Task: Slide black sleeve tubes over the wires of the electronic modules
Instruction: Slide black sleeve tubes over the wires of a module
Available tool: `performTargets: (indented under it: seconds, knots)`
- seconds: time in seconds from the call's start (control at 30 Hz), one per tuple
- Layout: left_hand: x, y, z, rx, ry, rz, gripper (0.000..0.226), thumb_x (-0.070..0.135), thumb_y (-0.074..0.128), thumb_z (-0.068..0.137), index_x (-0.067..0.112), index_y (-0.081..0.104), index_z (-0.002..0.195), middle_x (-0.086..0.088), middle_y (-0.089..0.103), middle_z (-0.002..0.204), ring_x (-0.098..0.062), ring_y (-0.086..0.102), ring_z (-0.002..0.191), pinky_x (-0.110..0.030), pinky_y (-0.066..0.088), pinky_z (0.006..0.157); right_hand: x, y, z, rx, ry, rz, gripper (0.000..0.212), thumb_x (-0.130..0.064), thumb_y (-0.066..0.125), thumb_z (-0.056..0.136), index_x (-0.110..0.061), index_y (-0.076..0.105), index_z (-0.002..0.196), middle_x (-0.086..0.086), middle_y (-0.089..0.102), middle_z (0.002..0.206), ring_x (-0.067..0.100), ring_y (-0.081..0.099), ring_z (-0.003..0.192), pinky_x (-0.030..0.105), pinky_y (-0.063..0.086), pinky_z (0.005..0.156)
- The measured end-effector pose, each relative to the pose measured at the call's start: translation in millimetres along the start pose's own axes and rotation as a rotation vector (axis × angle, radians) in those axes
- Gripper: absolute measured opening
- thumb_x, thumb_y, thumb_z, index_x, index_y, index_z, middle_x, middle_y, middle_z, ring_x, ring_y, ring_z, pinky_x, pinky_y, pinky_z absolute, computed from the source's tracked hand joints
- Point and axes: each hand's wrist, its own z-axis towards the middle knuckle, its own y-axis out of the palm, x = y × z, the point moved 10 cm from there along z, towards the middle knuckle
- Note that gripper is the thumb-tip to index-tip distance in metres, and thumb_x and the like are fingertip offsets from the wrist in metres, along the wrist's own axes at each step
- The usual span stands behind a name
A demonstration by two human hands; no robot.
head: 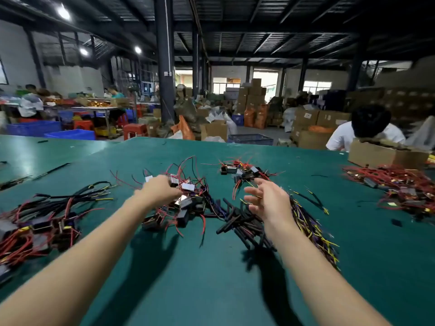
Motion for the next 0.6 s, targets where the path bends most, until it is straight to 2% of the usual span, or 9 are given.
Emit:
performTargets:
  seconds: [0.07,0.1,0.17,0.23,0.33,0.4,0.5,0.53,0.6]
  knots:
    - [-10.5,7.9,7.4,0.056,-0.087,0.089,0.032,0.029,0.057,0.088,0.014,0.041,0.065,-0.002,0.049,0.070,-0.025,0.051,0.078,-0.045,0.036,0.098,18.0,-3.1,8.1,0.084,0.085,0.106,0.025,-0.003,0.034,0.095,-0.009,0.056,0.105,0.007,0.063,0.077,0.013,0.054,0.054,0.019,0.041,0.045]
    - [-15.2,11.8,10.3,0.090,-0.116,0.135,0.029,0.028,0.056,0.088,0.012,0.045,0.067,-0.001,0.049,0.069,-0.025,0.051,0.076,-0.048,0.032,0.099,27.5,-2.8,9.8,0.091,0.108,0.123,0.025,-0.003,0.034,0.095,-0.011,0.056,0.102,0.006,0.063,0.075,0.012,0.055,0.051,0.018,0.041,0.044]
    - [-16.4,11.1,9.4,0.170,-0.107,0.195,0.016,0.025,0.056,0.087,0.012,0.060,0.079,0.000,0.051,0.071,-0.026,0.052,0.077,-0.043,0.033,0.095,44.5,-2.8,7.9,0.066,0.126,0.100,0.026,-0.001,0.034,0.093,-0.012,0.057,0.097,0.005,0.064,0.071,0.009,0.055,0.046,0.016,0.041,0.041]
    - [-15.2,1.1,12.7,0.244,-0.052,0.173,0.015,0.017,0.055,0.085,0.015,0.070,0.088,-0.003,0.060,0.079,-0.028,0.057,0.083,-0.038,0.041,0.085,58.2,-9.0,7.0,0.060,0.139,0.078,0.028,0.000,0.034,0.093,-0.010,0.059,0.096,0.005,0.064,0.069,0.008,0.055,0.044,0.015,0.040,0.039]
    - [-2.2,-17.4,11.5,0.322,0.042,0.092,0.016,0.015,0.060,0.083,0.020,0.074,0.085,-0.005,0.067,0.081,-0.028,0.059,0.077,-0.032,0.045,0.066,64.6,-15.4,7.0,0.064,0.133,0.037,0.029,0.000,0.033,0.094,-0.008,0.060,0.096,0.007,0.063,0.069,0.008,0.054,0.045,0.016,0.039,0.038]
    - [9.9,-27.1,13.8,0.320,0.109,0.095,0.010,0.022,0.064,0.085,0.023,0.074,0.084,-0.003,0.071,0.086,-0.026,0.062,0.080,-0.033,0.049,0.068,64.7,-14.6,7.7,0.048,0.105,-0.009,0.028,0.000,0.034,0.095,-0.007,0.061,0.096,0.006,0.063,0.069,0.009,0.054,0.047,0.016,0.039,0.038]
    - [20.8,-35.9,22.6,0.241,0.175,-0.086,0.010,0.026,0.069,0.085,0.018,0.073,0.083,-0.003,0.072,0.085,-0.021,0.066,0.082,-0.035,0.054,0.077,63.9,-5.8,7.1,-0.016,0.069,-0.069,0.028,0.001,0.035,0.094,-0.007,0.062,0.095,0.005,0.064,0.066,0.009,0.055,0.048,0.017,0.039,0.039]
    - [23.3,-37.9,25.2,0.209,0.185,-0.175,0.011,0.025,0.070,0.084,0.015,0.073,0.083,-0.005,0.072,0.082,-0.020,0.068,0.080,-0.031,0.055,0.077,63.3,-2.6,6.1,-0.034,0.065,-0.085,0.028,0.001,0.035,0.094,-0.007,0.062,0.095,0.005,0.064,0.065,0.009,0.055,0.048,0.017,0.039,0.039]
    - [26.2,-40.9,27.3,0.170,0.177,-0.386,0.011,0.022,0.071,0.084,0.011,0.073,0.082,-0.005,0.072,0.076,-0.010,0.068,0.068,-0.019,0.053,0.066,63.8,2.4,5.5,-0.065,0.053,-0.107,0.028,0.001,0.036,0.094,-0.007,0.062,0.095,0.006,0.064,0.066,0.009,0.056,0.048,0.017,0.039,0.039]
